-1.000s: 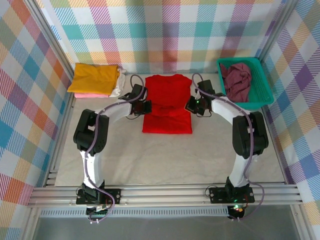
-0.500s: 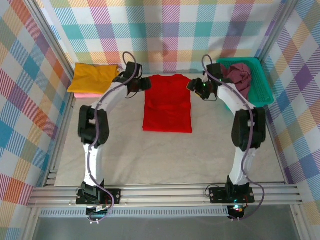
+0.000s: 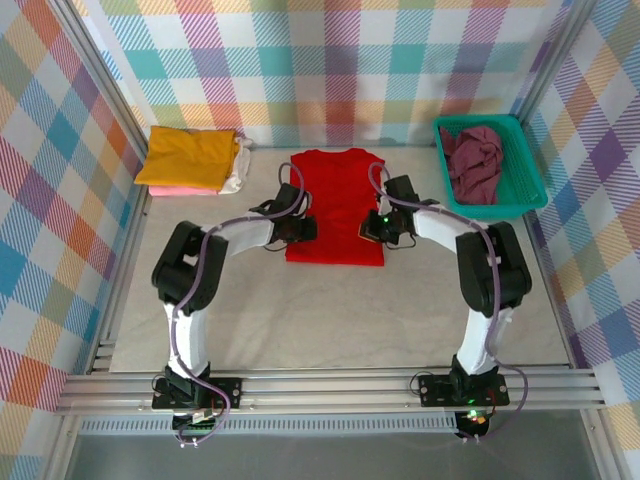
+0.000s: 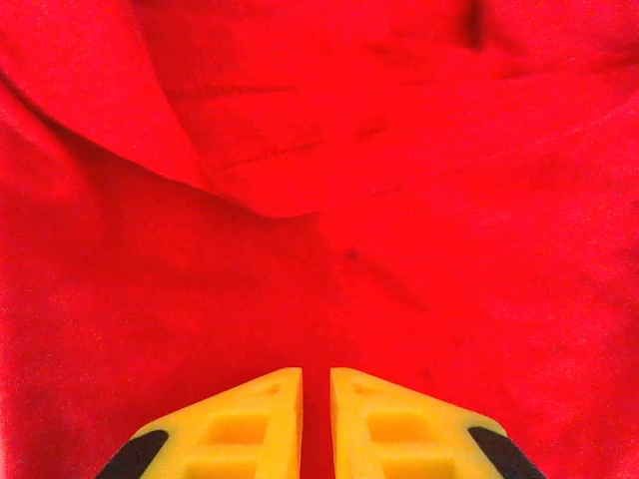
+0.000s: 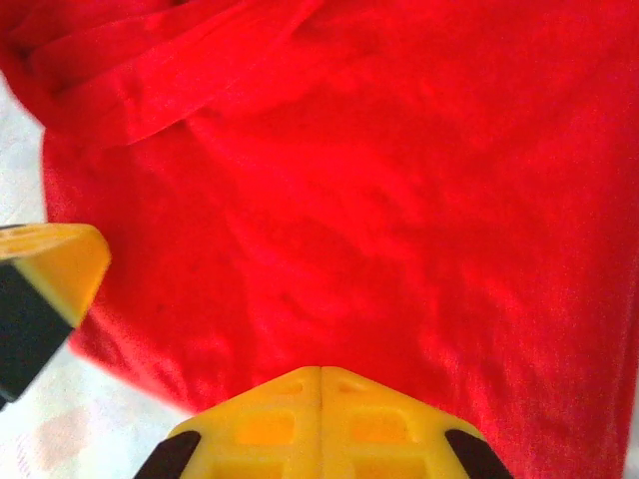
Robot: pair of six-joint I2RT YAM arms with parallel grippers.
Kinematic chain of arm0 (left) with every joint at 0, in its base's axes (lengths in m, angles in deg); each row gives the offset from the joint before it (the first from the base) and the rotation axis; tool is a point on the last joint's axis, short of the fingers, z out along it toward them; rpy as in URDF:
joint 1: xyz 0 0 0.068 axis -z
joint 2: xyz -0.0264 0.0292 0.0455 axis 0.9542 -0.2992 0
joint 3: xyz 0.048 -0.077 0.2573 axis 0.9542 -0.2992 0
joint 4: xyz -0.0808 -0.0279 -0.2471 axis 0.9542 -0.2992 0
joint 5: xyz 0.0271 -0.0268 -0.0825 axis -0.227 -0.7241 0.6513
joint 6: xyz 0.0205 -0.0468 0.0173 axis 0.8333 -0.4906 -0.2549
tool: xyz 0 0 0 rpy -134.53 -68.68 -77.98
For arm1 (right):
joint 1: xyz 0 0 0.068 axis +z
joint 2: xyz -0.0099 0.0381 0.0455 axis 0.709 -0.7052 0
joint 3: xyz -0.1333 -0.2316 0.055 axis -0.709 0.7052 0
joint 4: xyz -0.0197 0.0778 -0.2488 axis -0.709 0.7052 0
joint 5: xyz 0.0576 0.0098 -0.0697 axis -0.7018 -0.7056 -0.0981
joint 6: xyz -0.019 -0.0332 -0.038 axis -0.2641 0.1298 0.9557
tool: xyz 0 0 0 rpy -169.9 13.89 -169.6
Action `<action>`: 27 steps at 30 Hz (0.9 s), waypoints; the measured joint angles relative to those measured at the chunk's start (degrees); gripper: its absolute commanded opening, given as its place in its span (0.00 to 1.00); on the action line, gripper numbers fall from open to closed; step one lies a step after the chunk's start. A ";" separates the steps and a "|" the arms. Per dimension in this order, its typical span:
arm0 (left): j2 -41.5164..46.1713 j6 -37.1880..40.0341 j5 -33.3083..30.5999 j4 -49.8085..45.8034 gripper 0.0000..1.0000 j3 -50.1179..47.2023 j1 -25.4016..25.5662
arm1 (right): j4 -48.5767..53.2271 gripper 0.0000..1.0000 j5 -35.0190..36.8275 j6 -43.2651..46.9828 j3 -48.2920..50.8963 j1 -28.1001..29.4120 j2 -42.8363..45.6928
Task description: Fold and stack the t-shirts
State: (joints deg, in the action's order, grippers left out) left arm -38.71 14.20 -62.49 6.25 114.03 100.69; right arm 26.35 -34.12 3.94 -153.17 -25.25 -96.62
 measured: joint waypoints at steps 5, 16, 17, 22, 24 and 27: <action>-6.99 1.51 0.09 -1.88 0.14 9.18 0.00 | -2.25 0.00 1.44 -1.31 -2.84 0.00 -1.99; -18.25 5.40 -1.09 -10.86 0.11 29.92 -1.31 | -3.45 0.00 3.56 -2.36 4.07 0.00 9.38; -18.75 5.79 -1.49 -11.54 0.11 30.71 -1.57 | -3.48 0.00 3.61 -2.34 4.52 0.00 10.25; -24.17 7.93 -3.15 -15.93 0.14 41.24 -4.20 | -3.10 0.00 3.85 -2.12 6.54 0.00 12.94; -26.84 8.46 -3.30 -18.10 0.14 47.84 -5.64 | -2.84 0.00 3.82 -2.12 6.62 0.00 12.90; -29.77 9.03 -4.13 -20.59 0.16 57.61 -7.26 | -2.69 0.00 3.82 -2.12 6.69 0.00 12.85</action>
State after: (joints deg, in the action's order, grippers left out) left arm -68.48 23.23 -66.62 -14.34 171.64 93.43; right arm 23.66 -30.30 1.82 -146.48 -25.25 -83.77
